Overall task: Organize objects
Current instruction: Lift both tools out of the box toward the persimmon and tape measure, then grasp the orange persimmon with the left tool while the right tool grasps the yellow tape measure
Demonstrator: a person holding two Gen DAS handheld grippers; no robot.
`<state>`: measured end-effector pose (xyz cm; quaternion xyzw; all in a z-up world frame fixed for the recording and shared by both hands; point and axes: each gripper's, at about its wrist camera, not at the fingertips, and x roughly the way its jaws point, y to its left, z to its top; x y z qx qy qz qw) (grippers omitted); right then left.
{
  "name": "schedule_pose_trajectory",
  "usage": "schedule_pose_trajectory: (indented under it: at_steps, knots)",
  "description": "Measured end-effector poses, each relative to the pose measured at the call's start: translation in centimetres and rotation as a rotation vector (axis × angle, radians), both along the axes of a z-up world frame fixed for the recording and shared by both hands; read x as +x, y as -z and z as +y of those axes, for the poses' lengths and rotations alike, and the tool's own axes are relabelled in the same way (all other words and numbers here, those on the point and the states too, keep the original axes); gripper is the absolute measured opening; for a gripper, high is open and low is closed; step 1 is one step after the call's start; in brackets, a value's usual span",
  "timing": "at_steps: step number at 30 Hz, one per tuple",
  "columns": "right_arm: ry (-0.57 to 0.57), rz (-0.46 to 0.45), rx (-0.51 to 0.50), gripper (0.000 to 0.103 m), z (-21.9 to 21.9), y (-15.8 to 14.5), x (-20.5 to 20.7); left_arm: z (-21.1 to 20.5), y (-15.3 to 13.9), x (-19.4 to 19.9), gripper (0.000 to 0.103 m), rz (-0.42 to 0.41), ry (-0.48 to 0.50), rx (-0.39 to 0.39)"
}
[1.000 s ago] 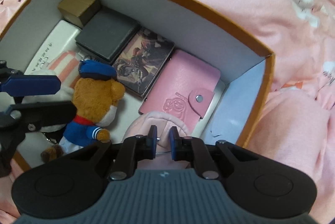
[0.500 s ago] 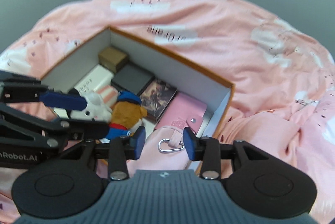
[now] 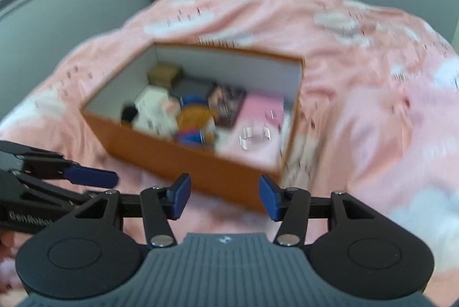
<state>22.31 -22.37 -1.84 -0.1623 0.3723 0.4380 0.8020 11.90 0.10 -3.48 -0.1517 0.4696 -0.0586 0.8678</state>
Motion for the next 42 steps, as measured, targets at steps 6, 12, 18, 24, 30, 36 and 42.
schedule_pose_trajectory:
  at_steps: [6,12,18,24,30,36,42]
  knots:
    - [0.063,0.129,-0.098,0.061,-1.3,3.7,-0.9,-0.2,2.4,-1.8,0.062,0.092,-0.003,-0.026]
    - [0.119,0.21,-0.153,0.064,-2.4,6.0,-1.9,-1.6,3.5,-3.0,0.062,0.148,0.069,-0.026]
    - [0.189,0.263,-0.126,0.063,-4.0,6.6,-1.6,-3.5,4.5,-3.5,0.063,0.189,0.158,-0.011]
    - [0.192,0.272,-0.122,0.064,-4.1,6.9,-1.5,-3.6,6.3,-3.2,0.067,0.263,0.125,0.009]
    - [0.172,0.279,-0.132,0.064,-3.8,7.3,-1.5,-3.7,7.2,-2.8,0.061,0.297,0.12,0.011]
    - [0.139,0.28,-0.14,0.064,-3.4,7.5,-1.9,-3.6,6.2,-3.1,0.057,0.251,0.108,0.028]
    - [0.08,0.283,-0.124,0.063,-2.7,7.2,-2.3,-1.5,3.7,-3.9,0.056,0.152,0.02,0.048]
